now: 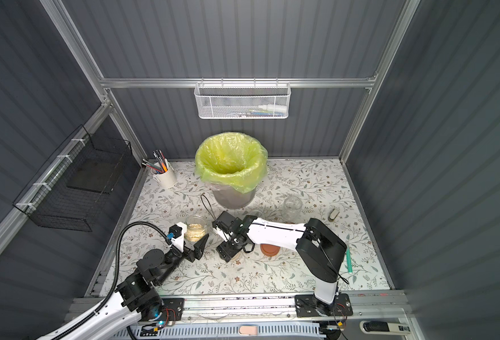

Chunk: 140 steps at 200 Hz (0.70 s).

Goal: Empty expired oatmeal from jars
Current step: Place the lid at the center of the board.

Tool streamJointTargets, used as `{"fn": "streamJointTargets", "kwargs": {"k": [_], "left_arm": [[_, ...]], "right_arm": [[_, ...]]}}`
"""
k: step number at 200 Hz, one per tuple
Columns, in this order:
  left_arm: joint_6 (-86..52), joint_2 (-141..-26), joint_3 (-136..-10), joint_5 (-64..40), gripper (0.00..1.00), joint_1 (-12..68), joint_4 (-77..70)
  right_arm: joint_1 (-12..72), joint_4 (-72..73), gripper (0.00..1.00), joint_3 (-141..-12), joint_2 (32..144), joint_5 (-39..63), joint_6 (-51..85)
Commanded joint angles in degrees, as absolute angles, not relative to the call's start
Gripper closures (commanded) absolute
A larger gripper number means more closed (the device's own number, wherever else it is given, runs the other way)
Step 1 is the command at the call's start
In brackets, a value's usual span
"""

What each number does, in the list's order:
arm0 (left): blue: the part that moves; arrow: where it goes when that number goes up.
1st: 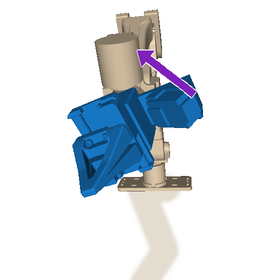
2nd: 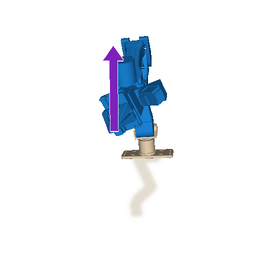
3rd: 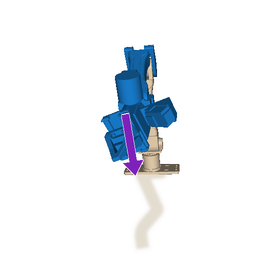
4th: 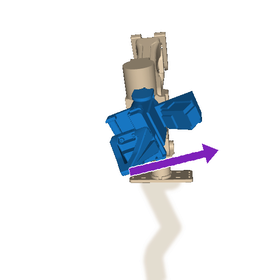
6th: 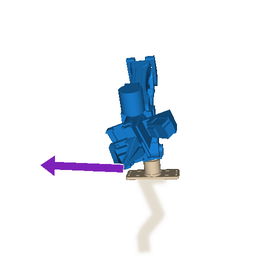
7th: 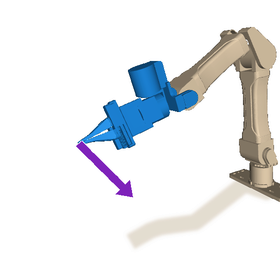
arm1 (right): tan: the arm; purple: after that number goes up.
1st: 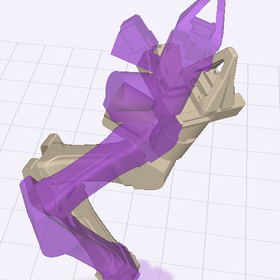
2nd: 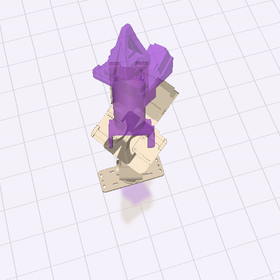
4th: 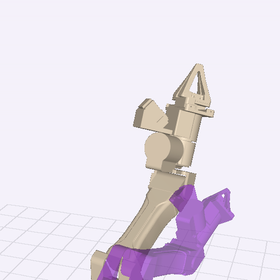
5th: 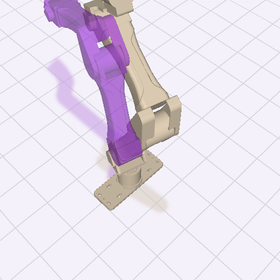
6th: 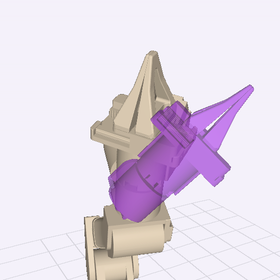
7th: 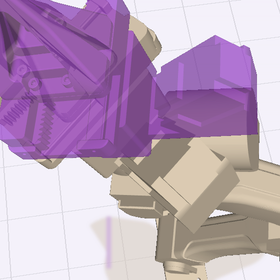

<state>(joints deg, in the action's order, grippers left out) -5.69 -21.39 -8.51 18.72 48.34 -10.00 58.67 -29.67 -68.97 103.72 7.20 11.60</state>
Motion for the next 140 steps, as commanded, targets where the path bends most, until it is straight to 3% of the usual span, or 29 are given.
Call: {"fn": "streamJointTargets", "kwargs": {"k": [1,69,140], "left_arm": [[-6.9,-19.7,-8.6,20.6,0.87,48.5,-10.8],[-6.3,-19.1,-8.5,20.6,0.88,48.5,-10.8],[-6.0,-18.9,-8.6,20.9,0.87,48.5,-11.2]], "right_arm": [[59.0,-28.5,0.32,-68.5,104.7,6.5,12.5],[59.2,-28.6,0.27,-69.5,108.5,7.6,12.9],[59.6,-29.2,0.12,-70.6,109.9,7.8,13.1]]}}
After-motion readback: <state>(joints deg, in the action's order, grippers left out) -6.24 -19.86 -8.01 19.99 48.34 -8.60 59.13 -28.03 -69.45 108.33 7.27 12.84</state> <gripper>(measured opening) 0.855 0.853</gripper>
